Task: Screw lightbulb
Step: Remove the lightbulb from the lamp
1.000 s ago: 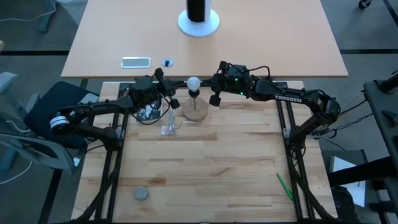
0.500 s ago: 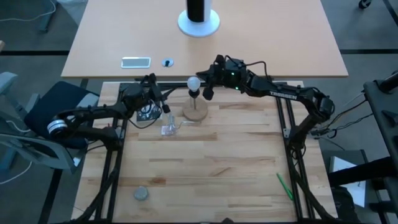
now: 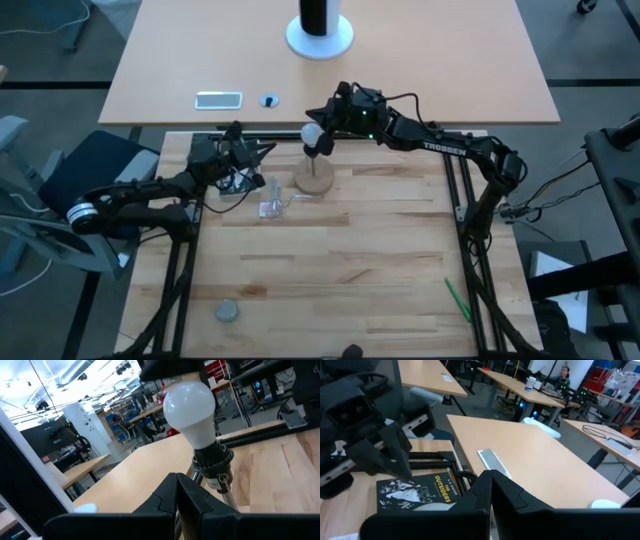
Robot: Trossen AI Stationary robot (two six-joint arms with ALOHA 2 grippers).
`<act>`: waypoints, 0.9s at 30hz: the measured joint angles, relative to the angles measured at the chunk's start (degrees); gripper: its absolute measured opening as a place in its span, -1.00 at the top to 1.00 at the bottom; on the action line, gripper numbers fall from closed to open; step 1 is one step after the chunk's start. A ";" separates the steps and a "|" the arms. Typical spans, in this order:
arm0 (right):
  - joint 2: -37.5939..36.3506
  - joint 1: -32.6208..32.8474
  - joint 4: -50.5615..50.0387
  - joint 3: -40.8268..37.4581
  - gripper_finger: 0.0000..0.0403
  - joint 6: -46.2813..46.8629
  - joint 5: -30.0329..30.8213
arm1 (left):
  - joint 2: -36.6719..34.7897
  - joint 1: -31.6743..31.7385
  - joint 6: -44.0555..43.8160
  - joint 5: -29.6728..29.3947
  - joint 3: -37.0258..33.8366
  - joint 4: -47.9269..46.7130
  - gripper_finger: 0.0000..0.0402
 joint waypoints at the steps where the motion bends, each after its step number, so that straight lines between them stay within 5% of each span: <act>1: -0.05 0.00 -0.63 -0.02 1.00 -0.14 -0.13 | -0.19 0.00 -0.69 0.00 0.21 -0.03 1.00; 8: -0.55 0.22 -1.23 -2.32 1.00 -3.55 -8.10 | 4.73 -0.52 -8.25 3.97 7.61 3.51 1.00; 27: -11.39 -0.02 -9.99 -12.18 1.00 -5.49 -6.87 | 22.80 -0.90 -10.15 7.39 24.92 -4.64 1.00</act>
